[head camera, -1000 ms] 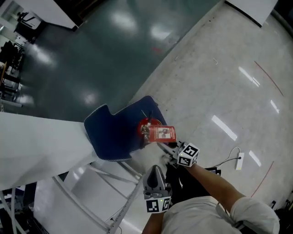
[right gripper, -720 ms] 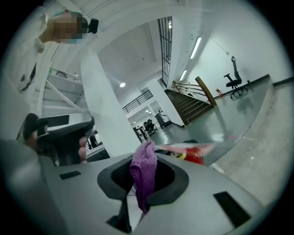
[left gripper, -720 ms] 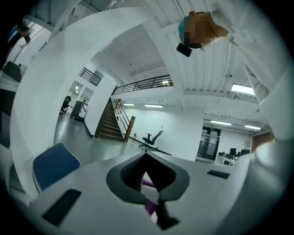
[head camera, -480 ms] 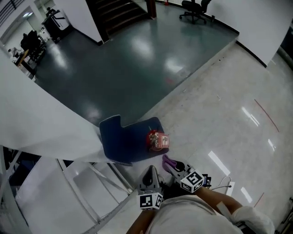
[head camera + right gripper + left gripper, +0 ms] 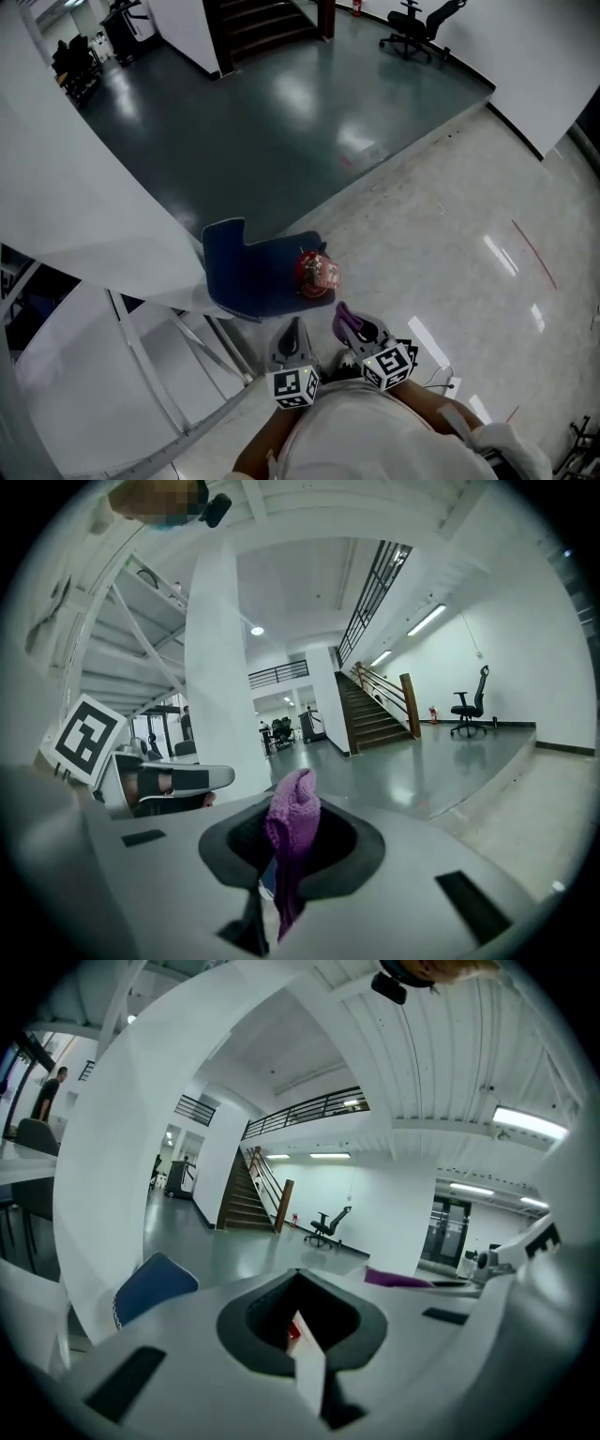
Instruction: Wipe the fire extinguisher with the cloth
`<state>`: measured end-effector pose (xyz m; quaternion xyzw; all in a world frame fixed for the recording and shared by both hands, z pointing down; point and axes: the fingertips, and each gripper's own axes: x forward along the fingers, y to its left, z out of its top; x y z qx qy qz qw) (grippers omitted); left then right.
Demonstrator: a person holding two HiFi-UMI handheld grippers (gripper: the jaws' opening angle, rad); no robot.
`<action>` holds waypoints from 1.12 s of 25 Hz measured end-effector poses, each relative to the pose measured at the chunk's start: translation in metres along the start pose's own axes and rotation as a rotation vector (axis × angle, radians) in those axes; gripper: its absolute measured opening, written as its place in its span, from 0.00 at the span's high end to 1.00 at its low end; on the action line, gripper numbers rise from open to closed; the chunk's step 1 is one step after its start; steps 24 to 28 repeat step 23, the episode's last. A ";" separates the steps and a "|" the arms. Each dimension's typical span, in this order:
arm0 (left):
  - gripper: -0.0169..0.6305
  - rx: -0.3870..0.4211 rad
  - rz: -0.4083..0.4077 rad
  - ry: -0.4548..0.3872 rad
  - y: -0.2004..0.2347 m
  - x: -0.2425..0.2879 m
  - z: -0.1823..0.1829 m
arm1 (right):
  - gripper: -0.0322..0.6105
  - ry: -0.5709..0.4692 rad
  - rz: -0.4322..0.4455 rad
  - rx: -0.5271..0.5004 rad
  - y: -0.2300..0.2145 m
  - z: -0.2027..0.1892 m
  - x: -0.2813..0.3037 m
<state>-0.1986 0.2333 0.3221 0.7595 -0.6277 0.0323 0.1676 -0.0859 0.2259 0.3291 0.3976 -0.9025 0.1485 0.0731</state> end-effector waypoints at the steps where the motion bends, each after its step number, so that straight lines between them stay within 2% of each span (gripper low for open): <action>1: 0.97 0.000 0.001 -0.006 0.002 0.002 0.002 | 0.86 -0.004 -0.001 -0.004 -0.002 0.003 0.002; 8: 0.97 0.003 -0.007 -0.008 0.002 0.009 0.003 | 0.86 -0.030 -0.011 -0.008 -0.010 0.018 0.009; 28: 0.97 -0.011 0.006 -0.002 0.005 0.015 0.000 | 0.86 -0.013 0.030 -0.007 -0.010 0.014 0.013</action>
